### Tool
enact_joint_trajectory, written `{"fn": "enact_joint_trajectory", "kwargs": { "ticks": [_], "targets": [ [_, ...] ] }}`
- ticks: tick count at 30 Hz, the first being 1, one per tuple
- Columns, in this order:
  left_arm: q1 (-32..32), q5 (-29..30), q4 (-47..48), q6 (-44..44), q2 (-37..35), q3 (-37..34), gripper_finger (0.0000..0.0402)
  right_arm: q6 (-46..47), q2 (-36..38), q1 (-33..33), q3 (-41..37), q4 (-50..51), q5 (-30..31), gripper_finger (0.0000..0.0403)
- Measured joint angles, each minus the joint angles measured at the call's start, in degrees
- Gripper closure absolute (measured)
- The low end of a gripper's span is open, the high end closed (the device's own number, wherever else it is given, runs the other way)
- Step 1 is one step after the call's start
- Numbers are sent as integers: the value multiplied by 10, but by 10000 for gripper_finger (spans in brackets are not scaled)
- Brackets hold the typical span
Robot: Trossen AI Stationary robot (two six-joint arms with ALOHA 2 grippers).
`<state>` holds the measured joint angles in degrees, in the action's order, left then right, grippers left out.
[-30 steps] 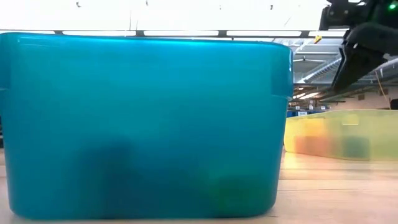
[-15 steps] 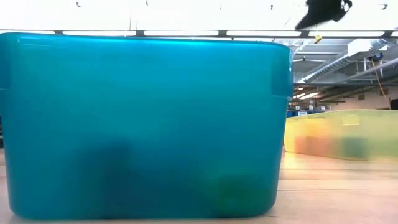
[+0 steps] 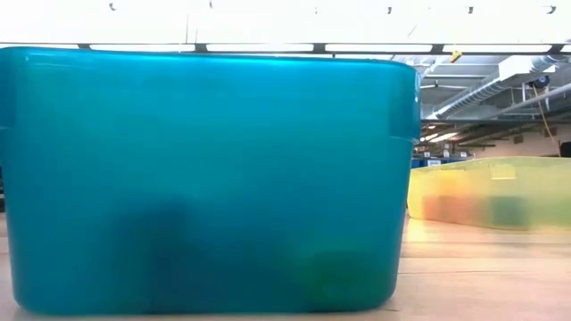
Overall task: Sort blocks by size
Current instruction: Put the large blue block into the blue bin
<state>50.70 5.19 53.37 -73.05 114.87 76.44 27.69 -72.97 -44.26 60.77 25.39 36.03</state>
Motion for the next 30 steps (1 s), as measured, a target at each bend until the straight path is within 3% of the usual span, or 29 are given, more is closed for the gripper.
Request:
{"fn": "enact_joint_trajectory", "kwargs": {
  "ticks": [2,7,9,13,19,25,30],
  "targets": [
    [-8,29,11,32,0,17,343,17,0,-13,0,6,-1,139],
    [-60,226,-4,134,-12,75,343,57,-6,-40,0,22,-1,155],
    [-79,244,-32,199,-13,101,343,67,-18,-50,0,33,-1,160],
    [-130,243,-128,333,-11,115,343,107,-53,-54,0,62,-14,162],
    [-171,208,-116,372,-13,114,343,178,-101,-61,0,75,-53,156],
    [-201,181,-225,485,-17,145,343,222,-114,-74,0,88,-61,158],
    [-240,146,-292,502,-11,135,343,306,-114,-84,0,149,-99,155]
  ]
}}
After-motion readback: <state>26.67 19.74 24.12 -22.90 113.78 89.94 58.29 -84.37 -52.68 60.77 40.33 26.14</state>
